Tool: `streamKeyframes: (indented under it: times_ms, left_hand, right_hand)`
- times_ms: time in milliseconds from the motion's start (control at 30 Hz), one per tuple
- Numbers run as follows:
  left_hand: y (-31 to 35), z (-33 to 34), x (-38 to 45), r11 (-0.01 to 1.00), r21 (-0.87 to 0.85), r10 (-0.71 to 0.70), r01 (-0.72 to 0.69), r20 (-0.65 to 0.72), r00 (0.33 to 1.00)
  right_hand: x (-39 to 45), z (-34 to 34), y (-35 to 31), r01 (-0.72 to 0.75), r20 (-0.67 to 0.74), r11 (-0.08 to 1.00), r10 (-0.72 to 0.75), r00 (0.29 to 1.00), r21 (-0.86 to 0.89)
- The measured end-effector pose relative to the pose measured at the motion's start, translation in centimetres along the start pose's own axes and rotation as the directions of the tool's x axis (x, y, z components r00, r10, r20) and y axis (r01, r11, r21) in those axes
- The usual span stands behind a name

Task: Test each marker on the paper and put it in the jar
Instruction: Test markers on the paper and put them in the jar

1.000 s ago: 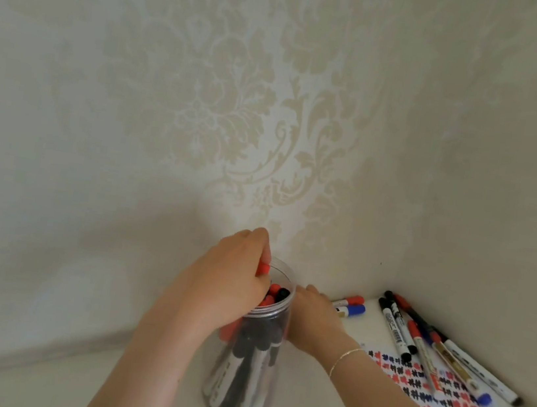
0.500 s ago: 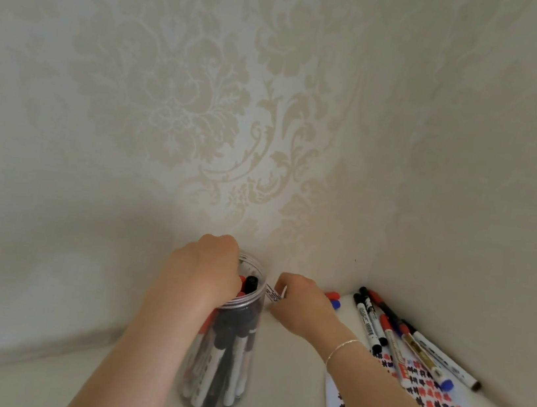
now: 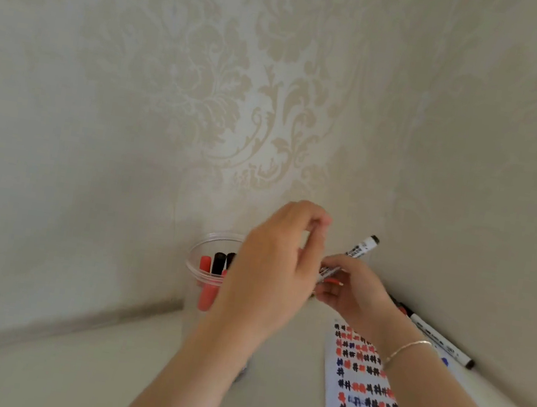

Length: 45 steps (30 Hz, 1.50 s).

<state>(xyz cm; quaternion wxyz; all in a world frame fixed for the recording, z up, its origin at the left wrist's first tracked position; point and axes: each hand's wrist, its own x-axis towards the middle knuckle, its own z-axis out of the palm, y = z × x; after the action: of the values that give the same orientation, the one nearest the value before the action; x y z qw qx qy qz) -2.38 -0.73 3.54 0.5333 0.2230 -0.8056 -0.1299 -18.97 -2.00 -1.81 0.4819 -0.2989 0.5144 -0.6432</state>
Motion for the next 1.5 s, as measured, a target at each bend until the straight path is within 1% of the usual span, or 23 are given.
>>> streamKeyframes:
  times_ms: [67,133,200,267,300,367,467,533,600,667,733,800,867,1000,1100,1133,1167,1233,1267,1300,1367,1433,1500]
  left_hand:
    - [0.4,1.9,-1.1,0.996,0.022,-0.089,0.087,0.13,0.988]
    - [0.2,3.8,-2.2,0.98,0.07,-0.199,0.187,0.274,0.941]
    - [-0.3,5.7,-3.3,0.957,0.129,-0.29,0.26,0.407,0.866]
    - [-0.9,7.2,-4.3,0.919,0.159,-0.388,0.361,0.528,0.756]
    - [-1.3,7.9,-4.7,0.9,0.142,-0.415,0.413,0.571,0.708]
    - [-1.7,8.8,-5.7,0.885,0.068,-0.397,0.46,0.624,0.673]
    - [-1.7,9.4,-7.0,0.892,-0.031,-0.322,0.452,0.658,0.681]
    - [-1.6,9.7,-7.5,0.899,-0.038,-0.305,0.436,0.66,0.687]
    - [-1.5,9.9,-7.8,0.91,-0.028,-0.285,0.413,0.682,0.674]
    - [-1.4,9.9,-8.0,0.907,-0.071,-0.249,0.414,0.703,0.666]
    - [-1.0,9.6,-8.0,0.891,-0.134,-0.223,0.433,0.703,0.676]
    - [-0.9,9.7,-7.8,0.882,-0.156,-0.225,0.445,0.691,0.688]
    - [-0.6,9.7,-7.8,0.861,-0.165,-0.249,0.482,0.688,0.681]
    - [-0.3,10.0,-7.8,0.828,-0.224,-0.229,0.515,0.703,0.673]
    - [0.2,9.9,-7.4,0.771,-0.274,-0.236,0.575,0.716,0.657]
    - [0.3,9.6,-7.7,0.77,-0.28,-0.21,0.573,0.737,0.643]
    - [0.6,9.1,-8.4,0.791,-0.278,-0.163,0.545,0.763,0.626]
    - [1.2,7.7,-10.7,0.826,-0.266,-0.091,0.497,0.807,0.583]
    - [1.1,7.1,-11.7,0.83,-0.253,-0.093,0.498,0.817,0.569]
    - [0.4,6.9,-12.4,0.837,-0.224,-0.129,0.5,0.807,0.577]
    - [-1.0,7.5,-12.8,0.866,-0.146,-0.22,0.479,0.748,0.627]
    - [-1.6,8.4,-12.0,0.888,-0.036,-0.303,0.458,0.704,0.642]
    - [-1.8,9.1,-11.0,0.897,0.032,-0.344,0.44,0.675,0.653]
  right_hand:
    - [-0.6,-0.8,-0.2,0.033,-0.015,0.997,-0.032,0.999,0.074]
    - [-1.4,-1.6,-0.2,0.073,-0.049,0.992,-0.069,0.996,0.101]
    - [-2.4,-2.4,0.1,0.101,-0.076,0.992,-0.096,0.993,0.073]
    - [-3.4,-3.1,0.6,0.131,-0.121,0.991,-0.129,0.984,0.009]
    - [-3.9,-3.4,0.9,0.145,-0.146,0.989,-0.145,0.979,-0.013]
    - [-4.8,-4.1,1.6,0.156,-0.171,0.987,-0.158,0.973,-0.028]
    - [-5.8,-4.9,2.6,0.154,-0.194,0.987,-0.159,0.968,-0.04]
    - [-6.4,-5.1,3.3,0.136,-0.219,0.986,-0.154,0.964,-0.092]
    - [-6.9,-5.1,3.6,0.12,-0.21,0.983,-0.148,0.966,-0.137]
    - [-7.4,-5.2,3.4,0.102,-0.178,0.973,-0.14,0.974,-0.208]
    - [-7.9,-5.4,2.8,0.081,-0.138,0.95,-0.127,0.982,-0.301]
    - [-8.4,-5.3,2.3,0.066,-0.107,0.92,-0.116,0.988,-0.385]
    - [-8.7,-5.1,1.7,0.05,-0.13,0.883,-0.124,0.984,-0.466]
    - [-8.4,-5.6,0.8,0.047,-0.233,0.892,-0.168,0.958,-0.45]
    - [-8.0,-5.3,0.5,0.018,-0.282,0.909,-0.148,0.948,-0.417]
    - [-7.8,-5.8,0.1,-0.01,-0.347,0.93,-0.127,0.929,-0.368]
    - [-7.6,-6.8,-0.7,-0.033,-0.443,0.96,-0.098,0.891,-0.278]
    - [-7.4,-9.8,-3.0,0.012,-0.629,0.989,-0.105,0.77,-0.15]
    - [-7.3,-11.1,-4.1,0.047,-0.675,0.987,-0.141,0.724,-0.156]
    - [-7.3,-11.8,-4.7,0.06,-0.682,0.979,-0.18,0.709,-0.196]
    - [-7.1,-11.2,-4.4,0.049,-0.623,0.961,-0.216,0.752,-0.273]
    - [-6.8,-9.5,-3.1,0.02,-0.563,0.965,-0.169,0.809,-0.26]
    - [-6.7,-8.2,-1.8,-0.038,-0.538,0.969,-0.103,0.837,-0.243]
